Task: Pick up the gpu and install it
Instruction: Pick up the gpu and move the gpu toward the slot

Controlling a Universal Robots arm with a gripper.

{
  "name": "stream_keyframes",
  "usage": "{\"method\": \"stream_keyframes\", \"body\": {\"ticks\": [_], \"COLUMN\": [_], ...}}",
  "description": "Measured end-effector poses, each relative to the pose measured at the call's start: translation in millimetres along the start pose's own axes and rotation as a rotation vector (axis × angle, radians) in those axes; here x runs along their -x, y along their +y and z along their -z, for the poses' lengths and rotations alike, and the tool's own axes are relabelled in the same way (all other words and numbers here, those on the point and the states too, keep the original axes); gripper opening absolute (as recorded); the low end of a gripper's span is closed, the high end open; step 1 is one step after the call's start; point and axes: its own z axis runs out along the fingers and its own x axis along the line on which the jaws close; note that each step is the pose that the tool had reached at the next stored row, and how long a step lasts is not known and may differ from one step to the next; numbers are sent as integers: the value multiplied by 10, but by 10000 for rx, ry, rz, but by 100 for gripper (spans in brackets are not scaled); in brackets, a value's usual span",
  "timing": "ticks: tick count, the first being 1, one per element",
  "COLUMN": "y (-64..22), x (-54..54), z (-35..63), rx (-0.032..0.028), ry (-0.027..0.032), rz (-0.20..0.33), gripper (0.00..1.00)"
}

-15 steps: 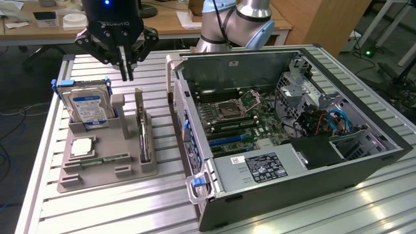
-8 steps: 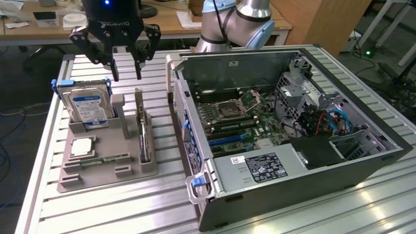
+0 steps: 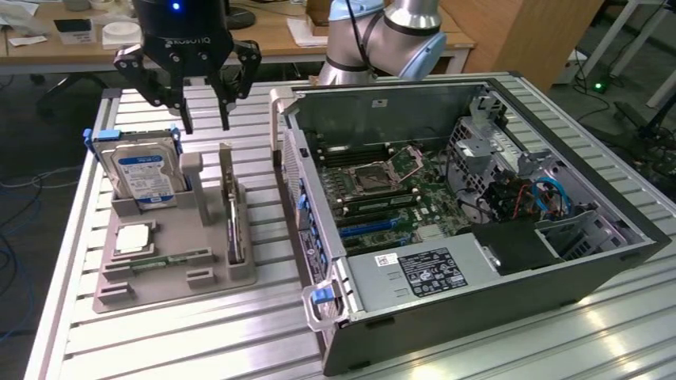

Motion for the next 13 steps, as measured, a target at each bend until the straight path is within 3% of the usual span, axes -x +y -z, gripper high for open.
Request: {"method": "stream_keyframes", "body": {"ticks": [8, 13], "y": [-65, -118], "x": [-1, -2], "z": [-61, -114], "rx": [-1, -7], "ry": [43, 152], "rz": [0, 0], "gripper": [47, 47]}}
